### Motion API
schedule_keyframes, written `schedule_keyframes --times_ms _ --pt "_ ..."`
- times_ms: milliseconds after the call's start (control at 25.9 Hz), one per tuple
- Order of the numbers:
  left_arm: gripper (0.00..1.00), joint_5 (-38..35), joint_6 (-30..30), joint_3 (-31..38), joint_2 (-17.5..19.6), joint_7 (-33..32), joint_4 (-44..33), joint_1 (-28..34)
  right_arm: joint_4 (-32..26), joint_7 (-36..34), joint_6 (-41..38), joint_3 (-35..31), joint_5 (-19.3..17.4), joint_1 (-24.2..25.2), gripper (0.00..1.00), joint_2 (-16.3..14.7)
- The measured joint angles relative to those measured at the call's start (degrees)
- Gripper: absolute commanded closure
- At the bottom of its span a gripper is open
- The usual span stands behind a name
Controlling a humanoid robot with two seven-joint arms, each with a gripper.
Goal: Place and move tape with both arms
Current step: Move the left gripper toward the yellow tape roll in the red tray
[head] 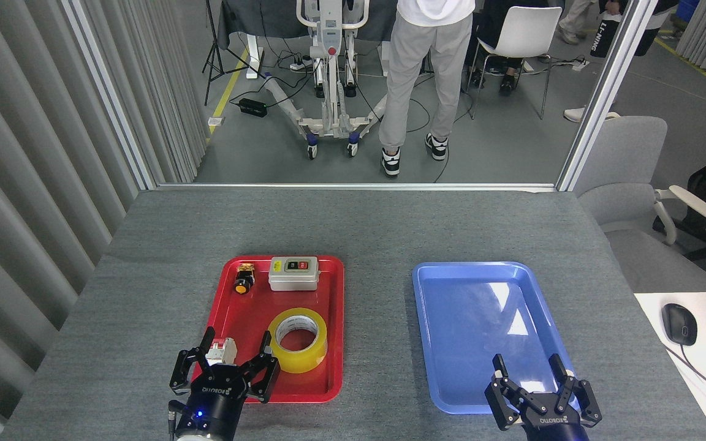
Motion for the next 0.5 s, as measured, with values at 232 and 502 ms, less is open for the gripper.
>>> schedule_keyframes --times_ms 232,502 --pt "0.00 -0.18 0.03 0.06 -0.05 -0.39 0.78 -0.18 0.01 0.00 0.00 -0.06 0.00 0.01 0.00 0.01" --pt "0.00 1.59 0.09 0.04 -0.41 -0.71 0.33 -1.01 0.10 -0.15 0.00 -0.07 0.00 0.21 0.00 0.07"
